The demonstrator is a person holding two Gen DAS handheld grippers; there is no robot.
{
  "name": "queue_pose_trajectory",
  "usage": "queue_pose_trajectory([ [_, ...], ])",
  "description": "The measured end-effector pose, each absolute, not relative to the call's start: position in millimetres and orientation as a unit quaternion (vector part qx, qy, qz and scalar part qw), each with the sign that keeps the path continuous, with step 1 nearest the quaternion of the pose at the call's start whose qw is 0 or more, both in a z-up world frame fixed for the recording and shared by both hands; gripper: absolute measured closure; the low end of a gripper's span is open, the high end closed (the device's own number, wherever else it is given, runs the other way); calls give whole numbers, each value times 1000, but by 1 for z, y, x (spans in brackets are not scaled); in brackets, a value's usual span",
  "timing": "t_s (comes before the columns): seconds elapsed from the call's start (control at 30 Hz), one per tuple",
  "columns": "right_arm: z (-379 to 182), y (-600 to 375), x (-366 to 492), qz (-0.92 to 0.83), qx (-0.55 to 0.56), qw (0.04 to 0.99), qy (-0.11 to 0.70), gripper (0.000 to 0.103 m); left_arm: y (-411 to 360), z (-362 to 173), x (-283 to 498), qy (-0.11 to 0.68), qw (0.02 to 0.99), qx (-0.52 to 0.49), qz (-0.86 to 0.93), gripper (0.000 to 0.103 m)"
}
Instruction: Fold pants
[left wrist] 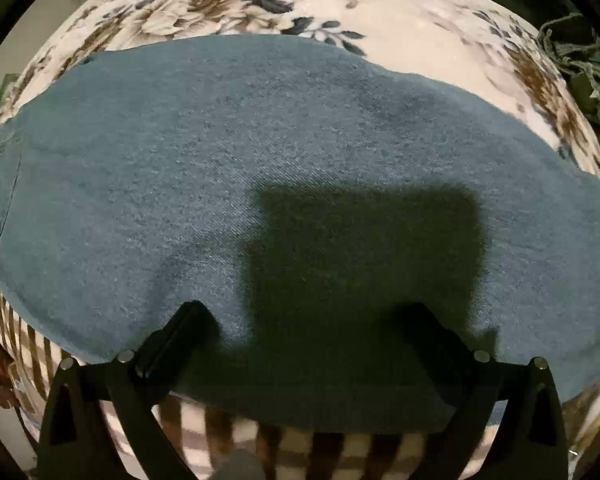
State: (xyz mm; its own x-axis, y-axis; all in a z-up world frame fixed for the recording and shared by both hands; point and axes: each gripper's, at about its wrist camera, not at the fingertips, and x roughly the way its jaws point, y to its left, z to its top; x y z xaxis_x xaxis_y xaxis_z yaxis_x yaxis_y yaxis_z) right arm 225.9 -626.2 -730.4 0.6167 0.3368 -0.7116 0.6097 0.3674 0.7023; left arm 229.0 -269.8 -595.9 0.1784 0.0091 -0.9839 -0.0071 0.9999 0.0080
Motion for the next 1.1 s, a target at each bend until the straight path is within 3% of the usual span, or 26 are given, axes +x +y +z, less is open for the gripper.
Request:
queue_pose_trajectory([
  [0.23,-616,-569,262,-89,408,786,457,94,-205,-535,228,619,782,-37,51,0],
  [0.53,-517,-372,336,-2,249,832,496,95,-82,-495,220,603,778,-110,134,0],
  [0.77,-536,-198,374,69,170,822,539,95,27,-498,205,591,766,-152,202,0],
  [1.1,-658,-17,389,46,33,788,614,95,146,-525,157,612,717,-168,289,0],
])
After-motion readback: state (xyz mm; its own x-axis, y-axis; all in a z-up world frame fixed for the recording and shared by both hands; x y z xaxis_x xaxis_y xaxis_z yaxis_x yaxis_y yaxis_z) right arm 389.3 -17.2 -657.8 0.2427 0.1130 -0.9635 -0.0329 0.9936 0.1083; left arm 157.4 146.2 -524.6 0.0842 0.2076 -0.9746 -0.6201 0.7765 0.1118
